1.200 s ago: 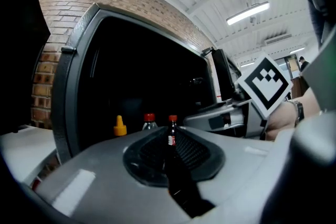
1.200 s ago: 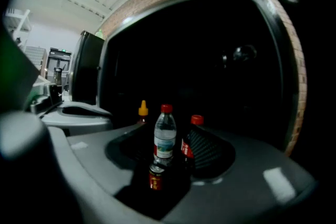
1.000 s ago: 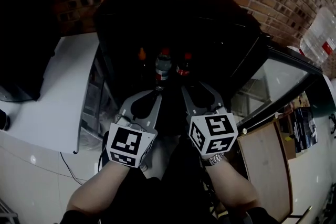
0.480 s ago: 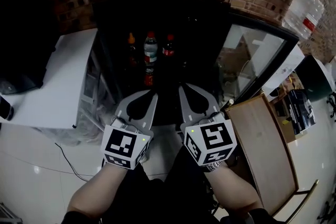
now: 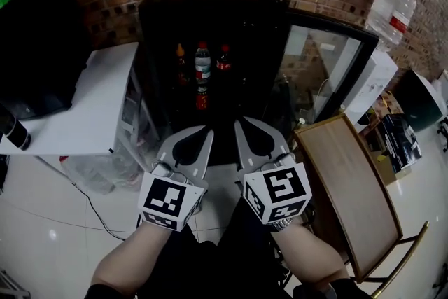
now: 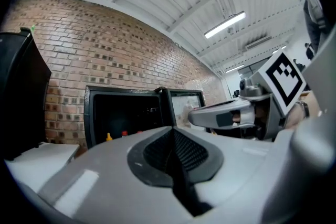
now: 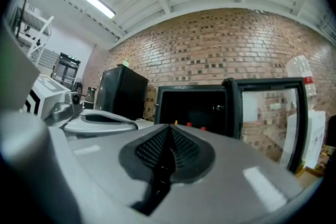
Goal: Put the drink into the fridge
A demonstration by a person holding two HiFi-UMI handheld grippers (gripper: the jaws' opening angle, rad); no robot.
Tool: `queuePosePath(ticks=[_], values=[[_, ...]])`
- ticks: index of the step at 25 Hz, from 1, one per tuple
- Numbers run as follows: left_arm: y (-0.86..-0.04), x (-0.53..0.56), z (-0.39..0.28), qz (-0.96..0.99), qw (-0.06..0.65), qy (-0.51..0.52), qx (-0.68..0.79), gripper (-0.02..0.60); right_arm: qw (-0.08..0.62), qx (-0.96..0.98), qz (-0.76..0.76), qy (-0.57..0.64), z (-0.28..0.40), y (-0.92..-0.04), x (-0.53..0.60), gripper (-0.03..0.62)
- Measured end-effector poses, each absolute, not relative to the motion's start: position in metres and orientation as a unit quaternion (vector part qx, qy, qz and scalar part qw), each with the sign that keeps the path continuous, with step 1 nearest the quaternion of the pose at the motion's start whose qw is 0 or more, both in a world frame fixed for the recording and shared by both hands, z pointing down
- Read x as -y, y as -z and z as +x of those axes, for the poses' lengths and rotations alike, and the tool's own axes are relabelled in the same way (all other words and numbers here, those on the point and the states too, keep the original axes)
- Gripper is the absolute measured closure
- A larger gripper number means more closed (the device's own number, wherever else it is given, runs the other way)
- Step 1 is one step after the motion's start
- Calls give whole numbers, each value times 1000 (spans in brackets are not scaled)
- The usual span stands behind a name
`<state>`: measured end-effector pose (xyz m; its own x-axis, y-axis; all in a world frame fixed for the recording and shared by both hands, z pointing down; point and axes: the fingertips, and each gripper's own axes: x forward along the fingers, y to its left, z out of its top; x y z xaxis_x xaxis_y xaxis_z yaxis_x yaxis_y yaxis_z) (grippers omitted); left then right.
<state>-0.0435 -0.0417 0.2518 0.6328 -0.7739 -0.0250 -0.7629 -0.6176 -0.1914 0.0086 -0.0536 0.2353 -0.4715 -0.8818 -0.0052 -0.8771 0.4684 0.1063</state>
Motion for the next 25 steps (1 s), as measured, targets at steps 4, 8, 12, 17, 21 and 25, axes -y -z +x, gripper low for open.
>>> queuePosePath(ticks=[4, 8, 12, 17, 21, 25], values=[[-248, 23, -52, -897, 90, 25, -432, 577, 27, 861, 506, 52, -4, -234, 36, 594], [-246, 6, -58, -898, 95, 28, -430, 577, 29, 862, 503, 52, -15, -236, 22, 594], [-245, -6, -64, -899, 98, 30, -427, 577, 28, 865, 498, 56, -27, -235, 8, 594], [-245, -16, -73, -898, 93, 26, -428, 577, 34, 865, 496, 63, -36, -233, -1, 594], [-245, -17, -78, -898, 91, 25, -430, 577, 36, 866, 494, 65, -41, -232, -5, 594], [-245, -17, -80, -898, 91, 23, -430, 577, 36, 866, 495, 68, -42, -230, -6, 594]])
